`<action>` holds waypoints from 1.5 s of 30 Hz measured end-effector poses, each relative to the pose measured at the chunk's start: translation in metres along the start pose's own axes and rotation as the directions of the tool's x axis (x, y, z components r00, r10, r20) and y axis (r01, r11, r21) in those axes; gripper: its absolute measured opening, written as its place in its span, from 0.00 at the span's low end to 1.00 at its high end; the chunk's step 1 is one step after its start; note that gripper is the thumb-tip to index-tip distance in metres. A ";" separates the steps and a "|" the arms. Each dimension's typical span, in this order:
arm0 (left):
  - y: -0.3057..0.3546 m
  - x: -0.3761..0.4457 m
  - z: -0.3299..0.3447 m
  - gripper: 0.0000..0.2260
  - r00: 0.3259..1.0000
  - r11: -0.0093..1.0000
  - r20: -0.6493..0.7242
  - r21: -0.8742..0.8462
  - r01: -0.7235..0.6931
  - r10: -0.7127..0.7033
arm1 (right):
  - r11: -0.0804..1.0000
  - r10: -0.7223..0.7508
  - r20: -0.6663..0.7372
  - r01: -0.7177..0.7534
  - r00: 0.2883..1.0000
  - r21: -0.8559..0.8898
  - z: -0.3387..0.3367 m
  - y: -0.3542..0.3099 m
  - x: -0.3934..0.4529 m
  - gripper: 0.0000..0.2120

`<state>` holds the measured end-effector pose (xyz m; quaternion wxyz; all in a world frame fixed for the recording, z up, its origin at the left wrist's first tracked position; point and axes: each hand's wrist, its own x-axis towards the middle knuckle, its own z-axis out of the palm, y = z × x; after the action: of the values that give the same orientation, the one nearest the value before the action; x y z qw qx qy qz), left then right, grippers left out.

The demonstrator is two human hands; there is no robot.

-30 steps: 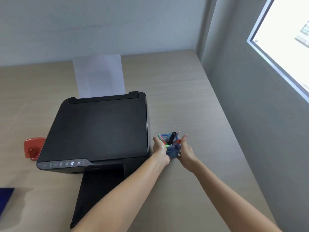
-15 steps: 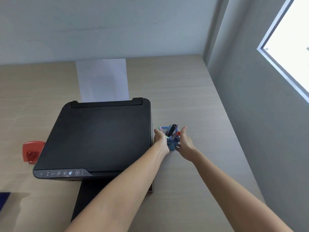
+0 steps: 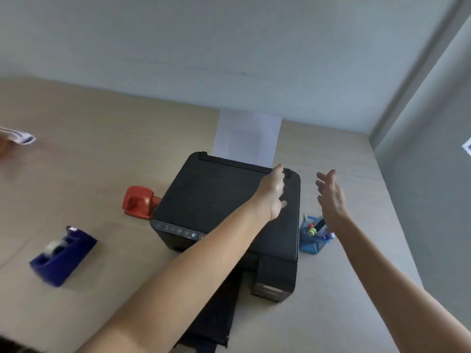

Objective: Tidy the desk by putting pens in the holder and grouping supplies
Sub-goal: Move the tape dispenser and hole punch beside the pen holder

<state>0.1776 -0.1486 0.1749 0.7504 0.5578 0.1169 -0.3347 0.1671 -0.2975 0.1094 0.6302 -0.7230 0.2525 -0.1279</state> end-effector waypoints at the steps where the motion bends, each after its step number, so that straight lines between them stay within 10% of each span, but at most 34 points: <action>1: 0.010 -0.009 -0.021 0.23 0.999 0.999 -0.024 0.002 -0.039 0.039 | 1.000 0.004 0.045 -0.004 0.999 0.006 0.018 -0.008 -0.002 0.32; 9: 0.028 -0.058 -0.277 0.14 0.833 0.934 -0.463 0.318 -0.162 0.302 | 0.980 -0.045 0.393 0.117 0.918 -0.159 0.221 -0.043 -0.053 0.21; 15: -0.016 -0.090 -0.466 0.23 0.639 0.641 -0.661 0.695 0.325 0.393 | 0.898 -0.030 0.548 0.263 0.836 -0.352 0.366 -0.034 -0.081 0.13; 20: -0.048 -0.099 -0.548 0.24 0.720 0.522 -0.648 0.716 0.463 0.251 | 0.736 0.146 0.568 0.295 0.810 -0.609 0.448 0.003 -0.080 0.23; 28: -0.059 -0.086 -0.570 0.14 0.719 0.408 -0.615 0.776 0.481 0.323 | 0.637 0.271 0.414 0.161 0.869 -0.754 0.488 0.044 -0.063 0.18; 37: -0.037 -0.105 -0.555 0.18 0.712 0.871 -0.676 0.451 0.195 0.190 | 0.876 0.343 0.457 -0.103 0.821 -0.472 0.474 0.002 -0.079 0.09; 45: 0.040 -0.124 -0.431 0.16 0.792 0.841 -0.451 0.521 -0.142 0.413 | 0.982 0.102 0.471 -0.014 0.876 -0.187 0.346 -0.103 -0.056 0.09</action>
<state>0.1956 0.2977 0.1221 0.5724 0.8024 0.1571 -0.0618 0.3148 0.0330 0.1574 0.6097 -0.7774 0.1211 0.0967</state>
